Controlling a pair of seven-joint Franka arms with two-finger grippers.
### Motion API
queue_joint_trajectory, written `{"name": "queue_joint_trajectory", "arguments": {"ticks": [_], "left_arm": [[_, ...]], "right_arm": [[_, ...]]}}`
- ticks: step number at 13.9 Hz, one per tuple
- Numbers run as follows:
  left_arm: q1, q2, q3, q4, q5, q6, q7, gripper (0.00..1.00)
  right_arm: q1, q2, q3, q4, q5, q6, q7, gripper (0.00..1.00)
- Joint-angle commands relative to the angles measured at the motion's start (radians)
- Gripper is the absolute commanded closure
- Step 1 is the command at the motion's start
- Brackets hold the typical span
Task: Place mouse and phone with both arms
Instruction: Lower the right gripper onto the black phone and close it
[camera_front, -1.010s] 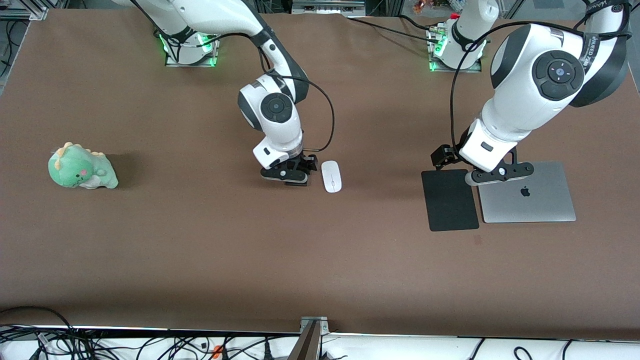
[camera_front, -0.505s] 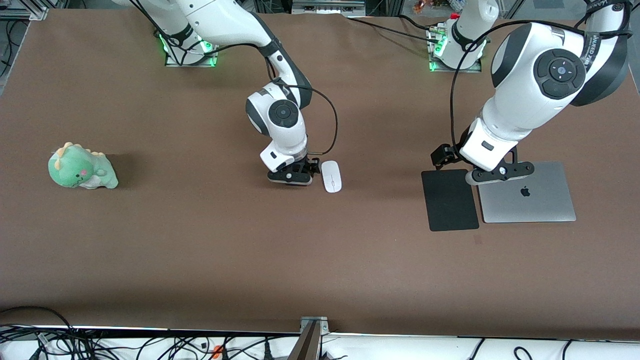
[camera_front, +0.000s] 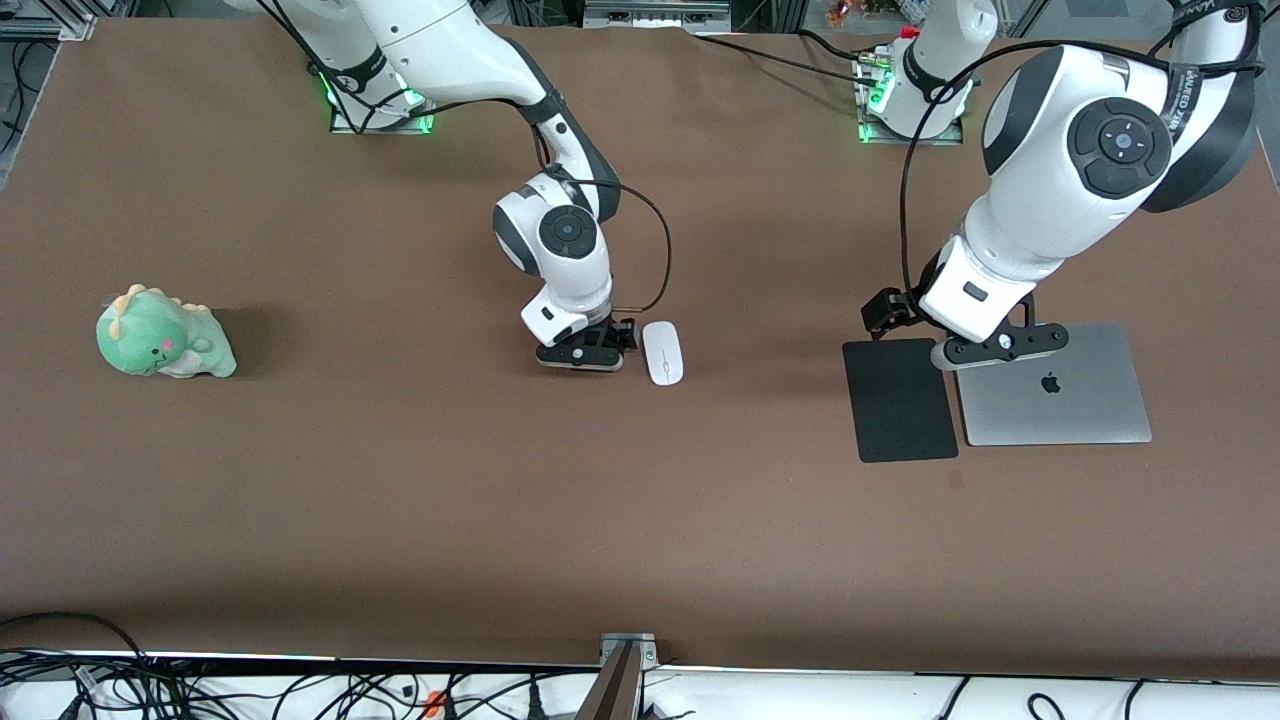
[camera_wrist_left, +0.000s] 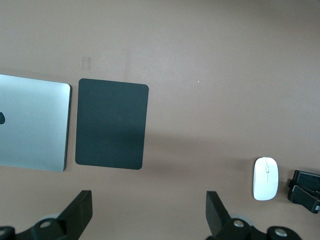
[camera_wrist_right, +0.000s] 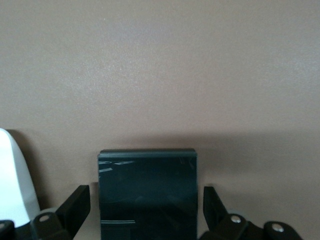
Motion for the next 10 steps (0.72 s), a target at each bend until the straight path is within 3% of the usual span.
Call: {"name": "queue_joint_trajectory", "arguments": {"ticks": [1, 4, 10], "left_arm": [[0.006, -0.02, -0.001, -0.013, -0.023, -0.003, -0.002, 0.0], [0.006, -0.022, -0.001, -0.013, -0.023, -0.003, -0.004, 0.0], [0.006, -0.022, 0.0, -0.012, -0.023, -0.015, -0.002, 0.0]], "right_arm": [[0.019, 0.005, -0.013, -0.021, -0.015, 0.046, -0.002, 0.0], [0.025, 0.012, -0.013, -0.024, -0.021, 0.052, -0.003, 0.02], [0.006, 0.003, -0.015, -0.023, -0.026, 0.009, -0.09, 0.46]]}}
